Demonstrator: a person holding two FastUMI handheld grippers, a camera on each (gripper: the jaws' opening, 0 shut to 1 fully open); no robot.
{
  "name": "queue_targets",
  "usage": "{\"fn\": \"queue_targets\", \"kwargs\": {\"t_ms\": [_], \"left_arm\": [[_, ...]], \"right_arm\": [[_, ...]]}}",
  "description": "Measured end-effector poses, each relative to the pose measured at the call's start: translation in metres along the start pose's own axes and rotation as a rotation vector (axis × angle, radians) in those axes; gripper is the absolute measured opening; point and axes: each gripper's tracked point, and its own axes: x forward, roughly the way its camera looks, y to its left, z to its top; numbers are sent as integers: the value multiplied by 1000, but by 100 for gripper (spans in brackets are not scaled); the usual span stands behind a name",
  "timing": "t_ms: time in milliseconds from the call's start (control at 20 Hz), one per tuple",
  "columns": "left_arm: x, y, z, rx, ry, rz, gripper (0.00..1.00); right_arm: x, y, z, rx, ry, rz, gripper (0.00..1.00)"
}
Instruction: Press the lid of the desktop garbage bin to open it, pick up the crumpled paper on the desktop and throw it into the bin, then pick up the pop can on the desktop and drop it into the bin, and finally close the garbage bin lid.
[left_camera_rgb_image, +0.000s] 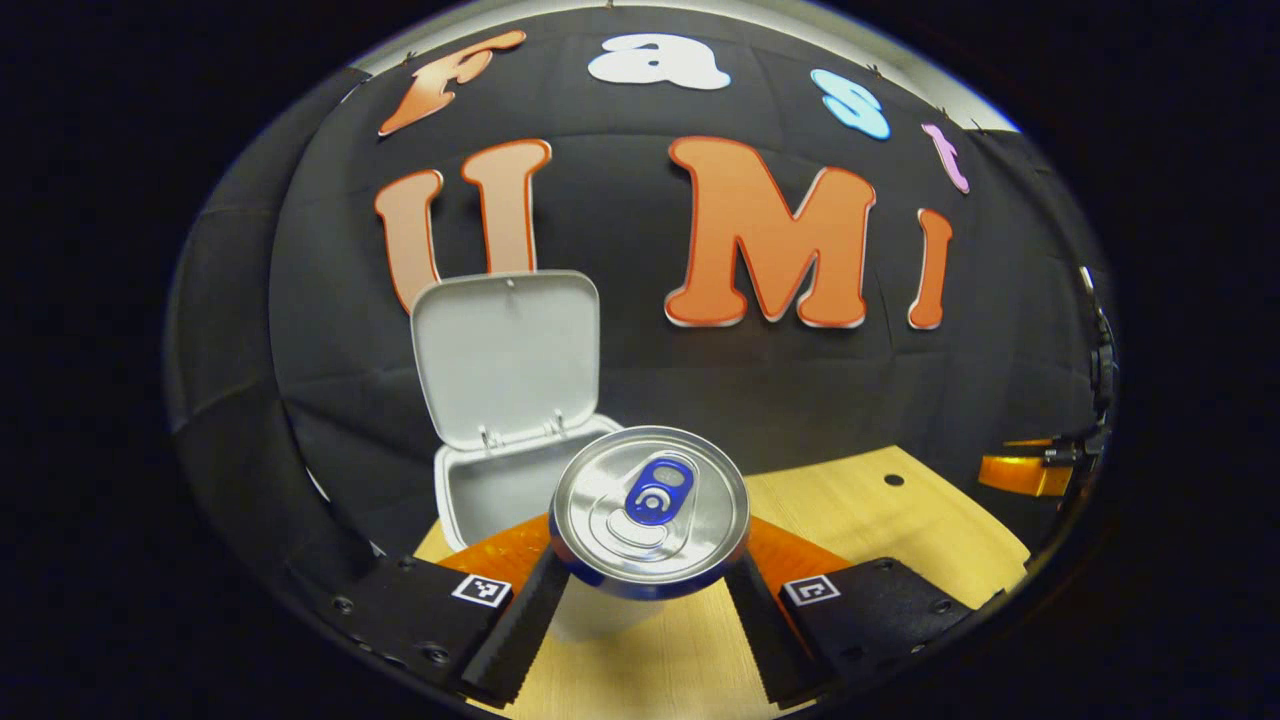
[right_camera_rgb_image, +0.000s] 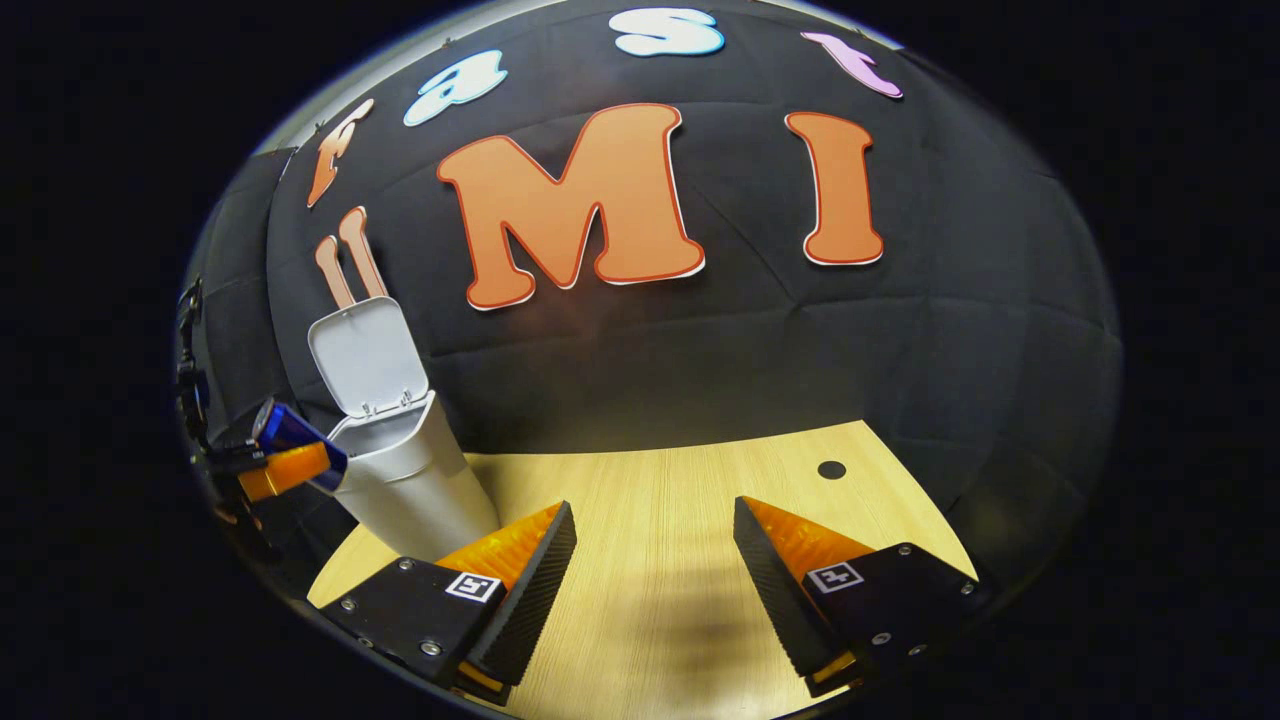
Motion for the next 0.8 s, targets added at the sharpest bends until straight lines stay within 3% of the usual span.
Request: {"fn": "queue_targets", "kwargs": {"t_ms": [200,400,650,800], "left_arm": [[34,39,32,-8,-21,48,83],[77,77,21,71,36,118,83],[97,67,-16,-56,116,67,84],[98,73,-14,-47,112,88,87]], "right_arm": [[0,1,3,7,-9,-4,95],[-3,-5,3,16,-12,-22,95],[-6,-17,-6,37,3,-56,95],[-6,-20,-10,56,14,-63,95]]}}
